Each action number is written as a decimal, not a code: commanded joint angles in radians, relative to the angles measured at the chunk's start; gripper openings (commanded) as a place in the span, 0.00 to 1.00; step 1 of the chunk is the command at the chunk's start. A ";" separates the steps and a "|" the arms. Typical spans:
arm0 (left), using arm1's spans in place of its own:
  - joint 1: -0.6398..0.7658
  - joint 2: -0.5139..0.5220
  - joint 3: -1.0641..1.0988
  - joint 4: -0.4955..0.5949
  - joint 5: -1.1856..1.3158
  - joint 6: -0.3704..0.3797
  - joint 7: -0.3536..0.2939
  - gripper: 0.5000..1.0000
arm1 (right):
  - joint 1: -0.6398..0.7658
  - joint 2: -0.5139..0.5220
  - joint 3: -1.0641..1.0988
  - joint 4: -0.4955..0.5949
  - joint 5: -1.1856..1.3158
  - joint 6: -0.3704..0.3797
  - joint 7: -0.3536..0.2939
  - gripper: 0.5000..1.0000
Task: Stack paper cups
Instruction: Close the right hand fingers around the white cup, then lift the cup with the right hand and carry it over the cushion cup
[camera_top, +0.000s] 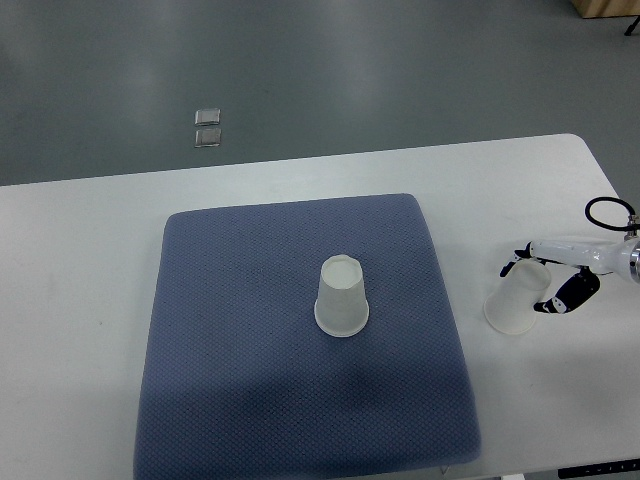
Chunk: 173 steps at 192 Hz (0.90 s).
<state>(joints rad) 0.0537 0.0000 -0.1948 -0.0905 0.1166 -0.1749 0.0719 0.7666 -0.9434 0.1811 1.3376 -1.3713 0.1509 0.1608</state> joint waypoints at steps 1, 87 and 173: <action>0.000 0.000 0.000 0.000 0.000 0.000 0.000 1.00 | 0.000 0.000 0.001 0.000 0.001 0.001 0.014 0.37; 0.000 0.000 0.000 0.000 0.000 0.000 0.000 1.00 | 0.217 0.000 0.014 0.014 0.031 0.079 0.103 0.33; 0.000 0.000 0.000 0.000 0.000 0.000 0.000 1.00 | 0.533 0.230 0.012 0.028 0.205 0.318 0.091 0.35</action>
<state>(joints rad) 0.0537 0.0000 -0.1948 -0.0905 0.1166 -0.1749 0.0724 1.2650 -0.7593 0.1950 1.3612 -1.1671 0.4465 0.2537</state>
